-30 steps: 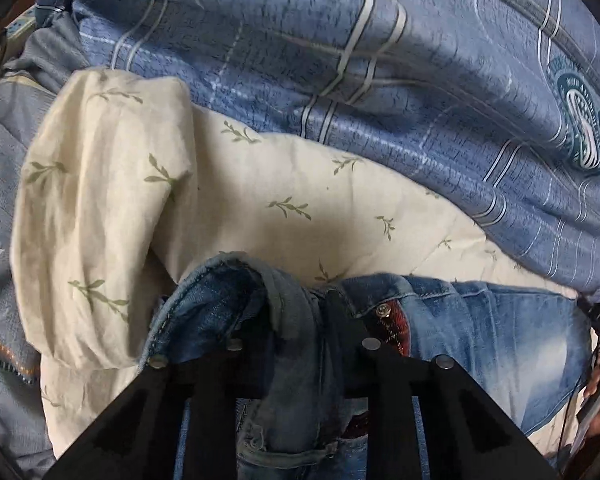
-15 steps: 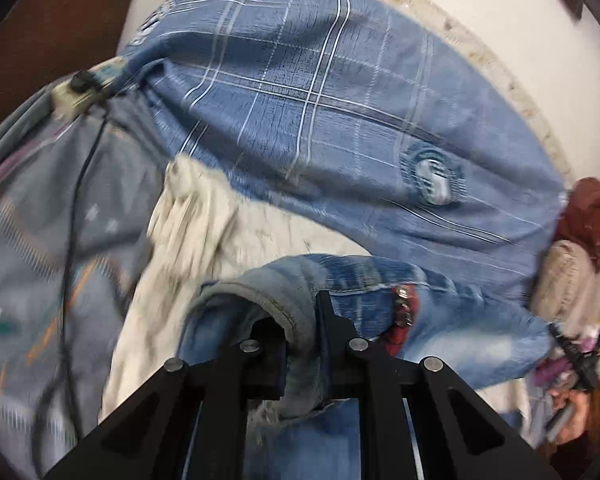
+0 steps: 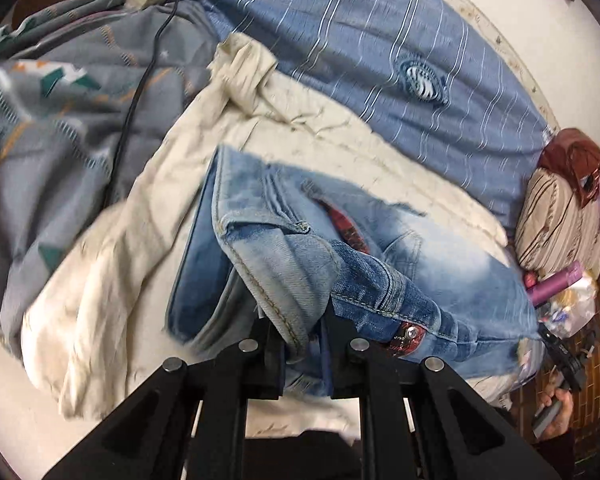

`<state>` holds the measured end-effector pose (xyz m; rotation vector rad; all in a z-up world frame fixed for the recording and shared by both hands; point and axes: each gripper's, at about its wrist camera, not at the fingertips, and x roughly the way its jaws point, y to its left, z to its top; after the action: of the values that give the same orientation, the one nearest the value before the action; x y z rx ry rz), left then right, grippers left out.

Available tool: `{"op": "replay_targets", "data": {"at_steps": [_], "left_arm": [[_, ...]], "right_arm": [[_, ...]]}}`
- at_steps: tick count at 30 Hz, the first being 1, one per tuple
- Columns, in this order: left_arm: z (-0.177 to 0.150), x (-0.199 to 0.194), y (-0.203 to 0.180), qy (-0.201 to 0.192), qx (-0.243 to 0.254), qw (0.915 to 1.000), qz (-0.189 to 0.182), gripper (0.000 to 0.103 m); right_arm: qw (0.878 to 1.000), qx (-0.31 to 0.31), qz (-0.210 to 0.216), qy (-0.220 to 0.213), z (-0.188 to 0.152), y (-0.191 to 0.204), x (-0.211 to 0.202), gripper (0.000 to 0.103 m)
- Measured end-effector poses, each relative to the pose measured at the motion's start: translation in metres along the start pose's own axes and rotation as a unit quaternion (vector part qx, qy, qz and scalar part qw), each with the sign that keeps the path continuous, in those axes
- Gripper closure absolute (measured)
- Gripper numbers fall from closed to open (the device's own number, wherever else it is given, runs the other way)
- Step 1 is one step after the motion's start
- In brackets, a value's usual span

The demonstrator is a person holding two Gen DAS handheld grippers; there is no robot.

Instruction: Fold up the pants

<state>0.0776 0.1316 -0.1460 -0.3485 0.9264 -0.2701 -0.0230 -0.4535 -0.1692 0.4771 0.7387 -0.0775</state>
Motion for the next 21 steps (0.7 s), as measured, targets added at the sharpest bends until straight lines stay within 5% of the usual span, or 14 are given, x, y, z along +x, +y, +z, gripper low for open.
{"op": "replay_targets", "data": {"at_steps": [9, 13, 19, 21], "left_arm": [[-0.018, 0.002, 0.008, 0.031, -0.001, 0.9991, 0.027, 0.08], [-0.029, -0.013, 0.017, 0.047, 0.004, 0.998, 0.042, 0.072], [-0.034, -0.056, 0.014, 0.001, 0.026, 0.9977, 0.062, 0.072], [-0.027, -0.069, 0.001, -0.026, 0.04, 0.9976, 0.051, 0.072]], "right_arm": [[0.99, 0.095, 0.031, 0.102, -0.044, -0.038, 0.008, 0.08], [0.992, 0.094, 0.031, 0.075, -0.047, -0.05, -0.019, 0.07], [0.995, 0.085, 0.044, 0.017, -0.024, -0.041, -0.051, 0.068], [0.995, 0.079, 0.065, 0.015, -0.01, -0.025, -0.047, 0.052]]}}
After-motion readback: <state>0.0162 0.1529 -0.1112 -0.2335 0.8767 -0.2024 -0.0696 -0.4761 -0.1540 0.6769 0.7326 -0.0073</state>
